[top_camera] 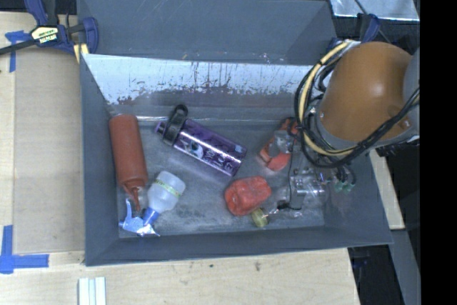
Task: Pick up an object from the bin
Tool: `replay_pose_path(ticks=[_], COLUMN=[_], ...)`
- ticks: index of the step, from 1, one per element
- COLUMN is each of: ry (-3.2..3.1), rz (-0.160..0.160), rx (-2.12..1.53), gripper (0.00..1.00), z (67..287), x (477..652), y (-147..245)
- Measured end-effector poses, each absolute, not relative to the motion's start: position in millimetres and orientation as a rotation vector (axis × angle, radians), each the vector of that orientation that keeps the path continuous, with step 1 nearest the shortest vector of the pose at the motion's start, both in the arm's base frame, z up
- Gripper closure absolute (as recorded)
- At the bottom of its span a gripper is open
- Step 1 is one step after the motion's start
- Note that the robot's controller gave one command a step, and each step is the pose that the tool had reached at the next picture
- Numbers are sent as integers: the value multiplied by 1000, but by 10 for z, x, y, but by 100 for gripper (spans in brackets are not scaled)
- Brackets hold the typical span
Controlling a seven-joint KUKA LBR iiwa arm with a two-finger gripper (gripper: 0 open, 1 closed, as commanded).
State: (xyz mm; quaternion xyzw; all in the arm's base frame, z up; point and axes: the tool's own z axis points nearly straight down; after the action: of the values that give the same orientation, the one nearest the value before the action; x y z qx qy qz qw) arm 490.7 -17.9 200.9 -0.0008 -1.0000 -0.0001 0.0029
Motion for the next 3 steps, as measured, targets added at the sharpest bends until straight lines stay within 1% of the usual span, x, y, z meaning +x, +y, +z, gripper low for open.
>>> replay_pose_path(ticks=[1, 2, 3], ry=[-3144, -3150, -3135], rz=[0, 1, 1], rx=[-2, 62, 240], gripper=[0, 0, 0], z=[2054, 1495, 1040], x=[4923, 5088, 5094], y=[-179, -18, 88])
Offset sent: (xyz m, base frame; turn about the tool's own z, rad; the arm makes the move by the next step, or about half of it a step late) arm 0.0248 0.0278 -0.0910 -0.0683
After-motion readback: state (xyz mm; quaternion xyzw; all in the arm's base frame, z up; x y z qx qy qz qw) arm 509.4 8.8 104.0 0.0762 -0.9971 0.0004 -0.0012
